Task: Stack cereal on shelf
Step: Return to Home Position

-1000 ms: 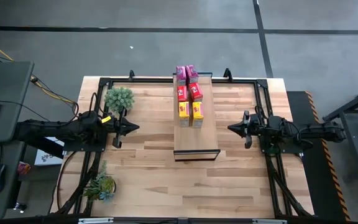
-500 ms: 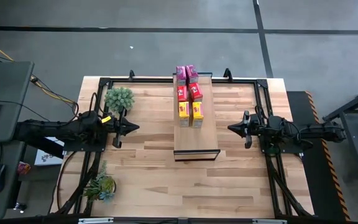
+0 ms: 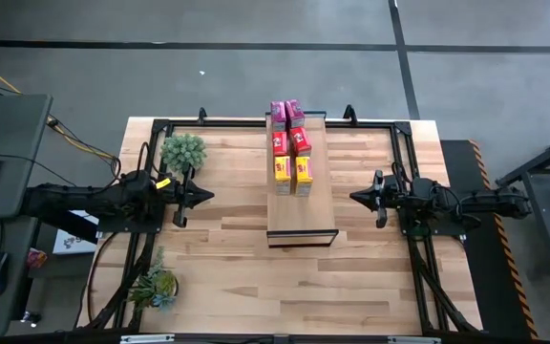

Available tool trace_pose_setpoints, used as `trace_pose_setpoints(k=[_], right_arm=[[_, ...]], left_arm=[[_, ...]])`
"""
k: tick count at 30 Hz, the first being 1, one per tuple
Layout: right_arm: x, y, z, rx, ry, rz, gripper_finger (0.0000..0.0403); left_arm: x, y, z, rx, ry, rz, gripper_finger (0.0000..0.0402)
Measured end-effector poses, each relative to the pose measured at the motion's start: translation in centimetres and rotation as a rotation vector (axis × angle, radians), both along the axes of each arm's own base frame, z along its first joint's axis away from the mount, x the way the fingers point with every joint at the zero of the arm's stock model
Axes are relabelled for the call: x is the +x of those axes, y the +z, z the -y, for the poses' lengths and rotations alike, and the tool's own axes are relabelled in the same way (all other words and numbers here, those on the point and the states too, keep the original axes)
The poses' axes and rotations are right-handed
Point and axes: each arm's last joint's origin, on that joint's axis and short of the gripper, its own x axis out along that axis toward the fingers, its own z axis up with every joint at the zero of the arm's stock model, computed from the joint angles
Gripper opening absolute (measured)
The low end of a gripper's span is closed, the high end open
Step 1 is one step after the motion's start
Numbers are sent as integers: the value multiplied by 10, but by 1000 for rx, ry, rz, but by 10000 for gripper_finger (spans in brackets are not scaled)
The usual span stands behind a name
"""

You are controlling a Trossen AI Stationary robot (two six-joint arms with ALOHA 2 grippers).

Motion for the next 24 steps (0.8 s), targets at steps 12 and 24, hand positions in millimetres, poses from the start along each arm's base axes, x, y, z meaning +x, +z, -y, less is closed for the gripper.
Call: trace_pose_setpoints(k=[12,24], right_arm=[[0,0,0,0,0,0,0],[0,0,0,0,0,-1,0]], left_arm=[[0,0,0,0,0,0,1],[0,0,0,0,0,-5,1]])
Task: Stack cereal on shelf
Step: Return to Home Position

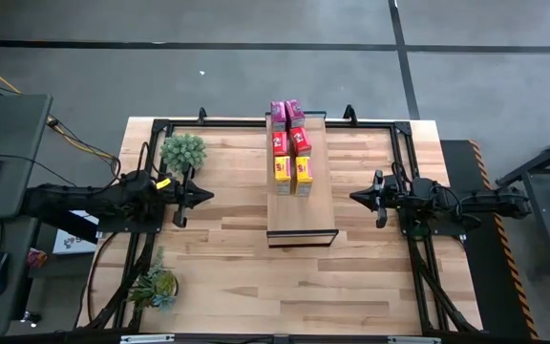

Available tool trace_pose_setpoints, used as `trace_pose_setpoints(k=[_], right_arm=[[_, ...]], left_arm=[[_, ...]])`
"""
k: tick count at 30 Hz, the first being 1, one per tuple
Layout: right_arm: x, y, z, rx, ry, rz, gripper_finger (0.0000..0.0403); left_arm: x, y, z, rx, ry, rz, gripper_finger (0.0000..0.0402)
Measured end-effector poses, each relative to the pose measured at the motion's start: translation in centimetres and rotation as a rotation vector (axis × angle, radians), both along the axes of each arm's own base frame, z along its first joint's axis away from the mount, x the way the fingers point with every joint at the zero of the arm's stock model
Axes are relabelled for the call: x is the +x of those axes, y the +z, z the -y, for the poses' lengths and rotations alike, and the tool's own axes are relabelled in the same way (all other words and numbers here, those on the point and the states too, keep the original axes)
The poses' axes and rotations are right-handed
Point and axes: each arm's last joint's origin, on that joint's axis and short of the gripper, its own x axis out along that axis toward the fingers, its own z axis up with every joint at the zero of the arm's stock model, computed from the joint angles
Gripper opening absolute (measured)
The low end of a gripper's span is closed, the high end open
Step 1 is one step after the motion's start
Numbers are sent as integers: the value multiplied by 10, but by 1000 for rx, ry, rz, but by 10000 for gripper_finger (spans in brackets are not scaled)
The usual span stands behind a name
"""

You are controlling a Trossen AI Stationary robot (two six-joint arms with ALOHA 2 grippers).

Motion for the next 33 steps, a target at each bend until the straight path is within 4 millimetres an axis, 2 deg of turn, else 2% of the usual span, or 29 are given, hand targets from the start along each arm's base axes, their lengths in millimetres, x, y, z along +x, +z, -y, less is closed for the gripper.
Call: trace_pose_setpoints(k=[19,33], right_arm=[[0,0,0,0,0,-1,0],[0,0,0,0,0,0,0]], left_arm=[[-21,16,6,11,-47,203,1],[-19,15,6,10,-46,181,1]])
